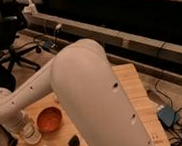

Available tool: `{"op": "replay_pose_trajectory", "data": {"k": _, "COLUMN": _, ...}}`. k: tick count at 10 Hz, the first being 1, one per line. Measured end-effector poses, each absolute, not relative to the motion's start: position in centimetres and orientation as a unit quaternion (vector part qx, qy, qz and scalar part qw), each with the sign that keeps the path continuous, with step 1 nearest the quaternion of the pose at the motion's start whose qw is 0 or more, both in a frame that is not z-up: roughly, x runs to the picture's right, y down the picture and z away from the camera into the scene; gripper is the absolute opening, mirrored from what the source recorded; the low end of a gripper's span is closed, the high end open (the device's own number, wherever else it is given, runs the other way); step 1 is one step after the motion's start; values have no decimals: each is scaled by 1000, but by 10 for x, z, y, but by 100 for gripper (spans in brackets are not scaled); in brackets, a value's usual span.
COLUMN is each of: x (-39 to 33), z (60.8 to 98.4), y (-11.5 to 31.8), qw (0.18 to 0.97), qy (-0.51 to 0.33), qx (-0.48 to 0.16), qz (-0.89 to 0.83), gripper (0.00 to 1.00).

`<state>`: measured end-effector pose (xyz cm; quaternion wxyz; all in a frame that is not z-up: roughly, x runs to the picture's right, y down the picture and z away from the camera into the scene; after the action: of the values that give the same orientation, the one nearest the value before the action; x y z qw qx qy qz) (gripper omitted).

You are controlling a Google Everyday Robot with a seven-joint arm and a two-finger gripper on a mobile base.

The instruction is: Place the ceramic cup over the eraser

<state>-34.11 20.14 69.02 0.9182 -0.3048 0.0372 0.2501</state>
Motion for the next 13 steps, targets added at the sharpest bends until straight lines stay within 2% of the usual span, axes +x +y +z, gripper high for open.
{"op": "replay_pose_trajectory", "data": {"k": 4, "x": -293, "z": 632, "y": 164, "qw": 910, "qy": 60, "qx": -279, "qz": 301, "gripper": 10}}
{"op": "replay_pose_trajectory", "data": {"k": 9, "x": -227, "z": 595, "y": 162, "qw": 885, "qy": 100, "qx": -273, "qz": 363, "gripper": 10}}
{"op": "replay_pose_trajectory", "data": {"k": 13, "x": -192, "z": 583, "y": 166, "qw": 867, "qy": 121, "qx": -271, "qz": 399, "gripper": 10}}
